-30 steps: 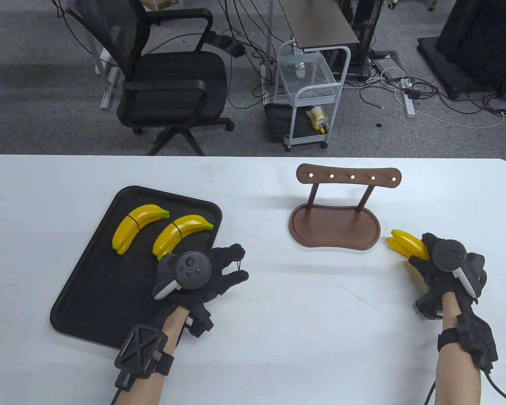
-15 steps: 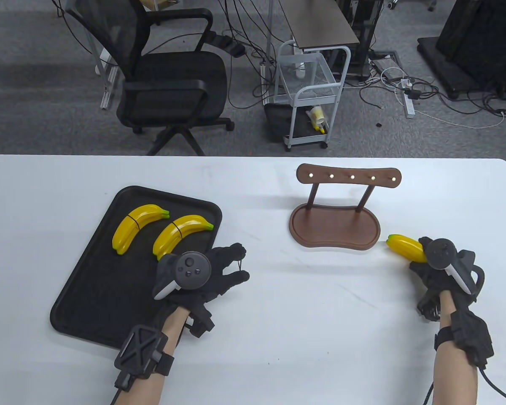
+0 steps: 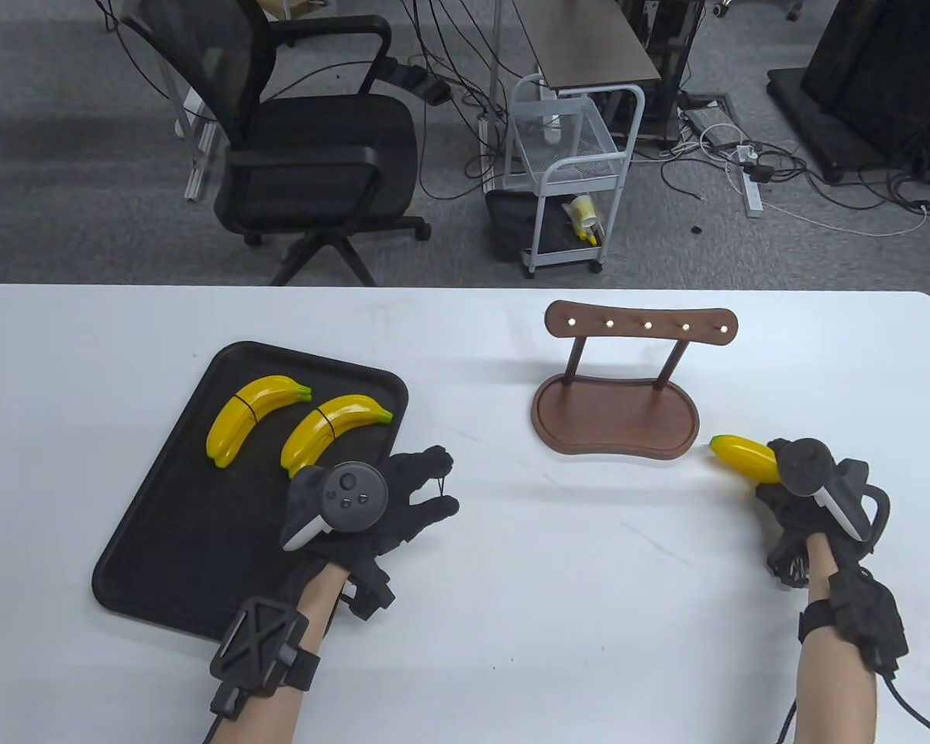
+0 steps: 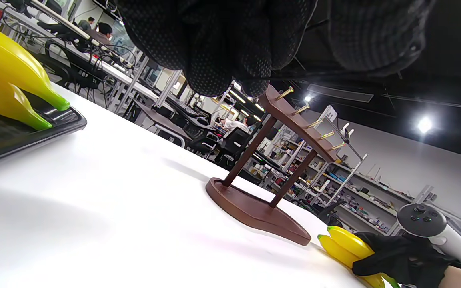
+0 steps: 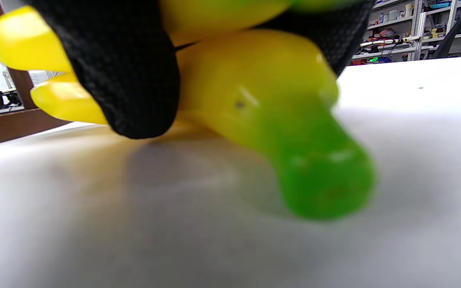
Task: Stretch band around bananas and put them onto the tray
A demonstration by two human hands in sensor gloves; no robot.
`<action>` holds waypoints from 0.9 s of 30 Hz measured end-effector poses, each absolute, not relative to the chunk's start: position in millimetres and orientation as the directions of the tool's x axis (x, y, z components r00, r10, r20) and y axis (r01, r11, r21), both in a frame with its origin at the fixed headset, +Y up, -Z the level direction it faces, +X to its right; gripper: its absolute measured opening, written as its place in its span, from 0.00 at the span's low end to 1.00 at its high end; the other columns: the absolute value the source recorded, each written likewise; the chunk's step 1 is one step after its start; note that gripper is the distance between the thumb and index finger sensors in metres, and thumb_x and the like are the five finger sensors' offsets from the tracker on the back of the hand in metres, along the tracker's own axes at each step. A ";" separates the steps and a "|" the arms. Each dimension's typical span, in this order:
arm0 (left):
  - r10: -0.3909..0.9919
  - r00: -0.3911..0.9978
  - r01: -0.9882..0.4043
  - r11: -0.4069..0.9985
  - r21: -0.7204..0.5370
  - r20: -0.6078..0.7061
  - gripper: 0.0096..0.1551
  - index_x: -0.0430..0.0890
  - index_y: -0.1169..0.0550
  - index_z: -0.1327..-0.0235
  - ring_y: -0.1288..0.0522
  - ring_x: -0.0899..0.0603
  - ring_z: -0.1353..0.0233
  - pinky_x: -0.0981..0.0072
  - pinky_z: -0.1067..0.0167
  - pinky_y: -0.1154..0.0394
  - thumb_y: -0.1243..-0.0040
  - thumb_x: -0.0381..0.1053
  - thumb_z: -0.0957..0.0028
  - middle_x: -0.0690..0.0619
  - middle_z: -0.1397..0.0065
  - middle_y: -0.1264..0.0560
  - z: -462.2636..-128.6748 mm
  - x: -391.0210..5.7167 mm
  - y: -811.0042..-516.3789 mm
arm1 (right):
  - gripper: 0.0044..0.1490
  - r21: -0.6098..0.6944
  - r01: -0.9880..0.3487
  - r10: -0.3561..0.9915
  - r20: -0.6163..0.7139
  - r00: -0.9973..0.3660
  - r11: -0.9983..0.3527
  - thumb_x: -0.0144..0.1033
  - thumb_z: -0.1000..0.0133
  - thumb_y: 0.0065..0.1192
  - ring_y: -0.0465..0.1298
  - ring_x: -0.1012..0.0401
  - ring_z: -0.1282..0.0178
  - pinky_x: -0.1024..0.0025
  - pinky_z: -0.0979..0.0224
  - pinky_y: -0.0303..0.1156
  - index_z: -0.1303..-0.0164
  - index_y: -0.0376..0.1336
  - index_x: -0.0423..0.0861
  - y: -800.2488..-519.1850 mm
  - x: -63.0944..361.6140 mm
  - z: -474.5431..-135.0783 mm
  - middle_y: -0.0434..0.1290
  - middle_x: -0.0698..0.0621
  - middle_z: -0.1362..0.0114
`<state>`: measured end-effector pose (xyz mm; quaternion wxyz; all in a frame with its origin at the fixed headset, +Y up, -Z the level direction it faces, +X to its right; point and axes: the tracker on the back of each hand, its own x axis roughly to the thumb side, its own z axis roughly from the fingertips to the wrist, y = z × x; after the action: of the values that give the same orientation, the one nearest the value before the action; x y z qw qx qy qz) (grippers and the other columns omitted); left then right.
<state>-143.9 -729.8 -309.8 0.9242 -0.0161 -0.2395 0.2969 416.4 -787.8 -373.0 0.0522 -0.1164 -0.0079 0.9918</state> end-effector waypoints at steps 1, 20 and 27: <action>0.559 0.708 -0.543 0.822 -0.173 0.432 0.40 0.49 0.33 0.22 0.27 0.41 0.21 0.47 0.21 0.33 0.43 0.66 0.44 0.52 0.20 0.28 -309.8 -144.0 -729.8 | 0.45 -0.032 -0.107 0.111 -0.221 -0.969 -0.994 0.38 0.50 0.79 0.80 0.48 0.34 0.53 0.36 0.79 0.25 0.59 0.46 -786.1 415.0 -371.7 0.70 0.46 0.24; 0.574 0.701 -0.555 0.812 -0.181 0.423 0.40 0.49 0.33 0.22 0.27 0.41 0.21 0.48 0.21 0.34 0.43 0.66 0.44 0.52 0.20 0.27 -310.4 -145.8 -729.3 | 0.45 -0.138 -0.200 0.203 -0.010 -0.979 -0.970 0.41 0.50 0.79 0.77 0.48 0.32 0.54 0.34 0.77 0.25 0.59 0.46 -727.7 358.6 -359.4 0.70 0.46 0.24; 0.573 0.701 -0.554 0.812 -0.181 0.424 0.40 0.49 0.33 0.22 0.27 0.41 0.21 0.48 0.21 0.34 0.43 0.66 0.44 0.51 0.20 0.27 -310.4 -145.9 -729.2 | 0.45 -0.147 -0.200 0.186 0.102 -0.977 -0.969 0.41 0.50 0.79 0.77 0.48 0.32 0.54 0.34 0.77 0.25 0.59 0.45 -711.9 321.5 -357.2 0.70 0.45 0.24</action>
<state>-145.9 -729.2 -310.4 0.9220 -0.0199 -0.2367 0.3058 321.5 -711.9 -357.2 0.0973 0.0437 -0.0782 0.9912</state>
